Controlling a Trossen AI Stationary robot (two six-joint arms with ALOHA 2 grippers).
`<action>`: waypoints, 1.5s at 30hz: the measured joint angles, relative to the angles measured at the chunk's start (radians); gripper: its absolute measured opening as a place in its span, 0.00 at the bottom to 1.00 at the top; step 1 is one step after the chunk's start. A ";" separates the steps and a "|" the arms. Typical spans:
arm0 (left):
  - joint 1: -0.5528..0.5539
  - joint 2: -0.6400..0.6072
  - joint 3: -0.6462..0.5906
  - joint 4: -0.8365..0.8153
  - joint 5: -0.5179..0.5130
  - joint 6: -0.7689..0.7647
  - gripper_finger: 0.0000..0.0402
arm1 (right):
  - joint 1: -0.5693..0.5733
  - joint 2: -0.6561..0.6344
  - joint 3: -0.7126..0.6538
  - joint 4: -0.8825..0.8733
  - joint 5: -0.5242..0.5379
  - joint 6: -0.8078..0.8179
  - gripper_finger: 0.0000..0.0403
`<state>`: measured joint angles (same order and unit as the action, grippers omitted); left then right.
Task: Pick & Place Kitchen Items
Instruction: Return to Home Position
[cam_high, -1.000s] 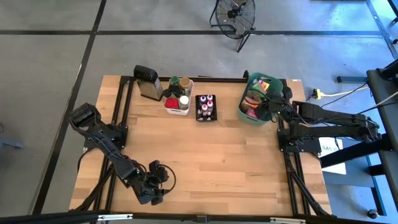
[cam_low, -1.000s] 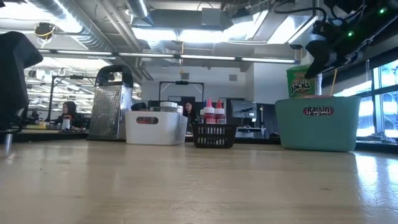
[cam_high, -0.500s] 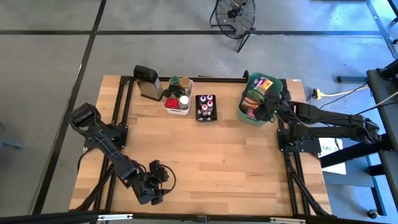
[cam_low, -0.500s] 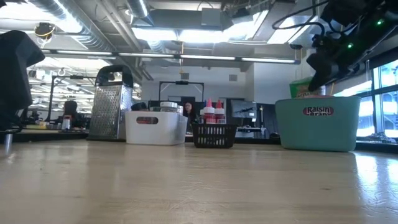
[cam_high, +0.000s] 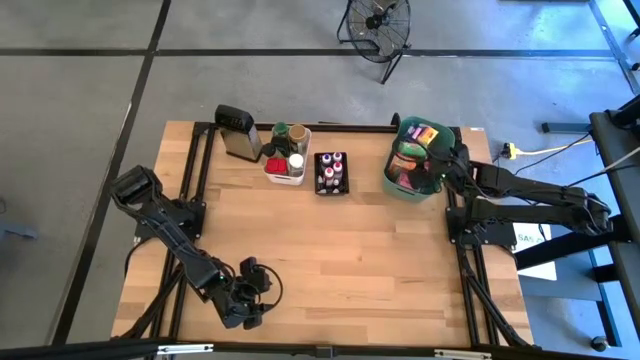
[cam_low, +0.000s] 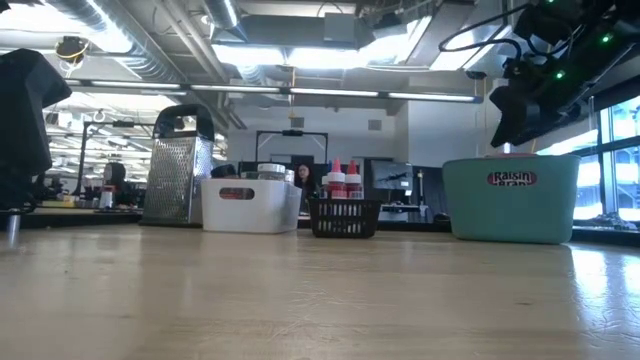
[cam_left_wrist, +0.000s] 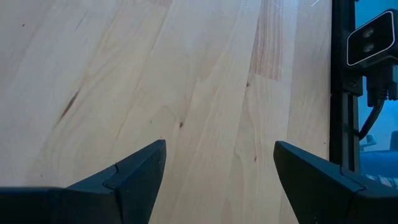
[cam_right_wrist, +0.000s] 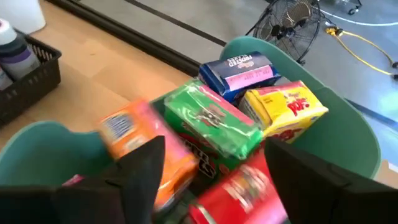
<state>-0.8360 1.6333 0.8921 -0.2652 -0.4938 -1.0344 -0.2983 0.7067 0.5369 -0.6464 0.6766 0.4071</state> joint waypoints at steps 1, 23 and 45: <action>0.000 0.000 0.000 0.000 0.000 0.000 0.73 | -0.002 0.000 0.000 0.000 0.000 0.005 0.70; 0.327 -0.233 0.088 -0.152 0.166 0.454 0.72 | 0.135 -0.080 0.310 0.023 -0.652 -0.180 0.66; 0.680 -0.802 -0.111 -0.358 0.288 0.910 0.04 | 0.335 -0.064 0.158 0.267 -0.649 -0.286 0.01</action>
<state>-0.1556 0.8310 0.7815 -0.6229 -0.2062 -0.1244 0.0368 0.6425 0.6946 -0.3796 0.0274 0.1211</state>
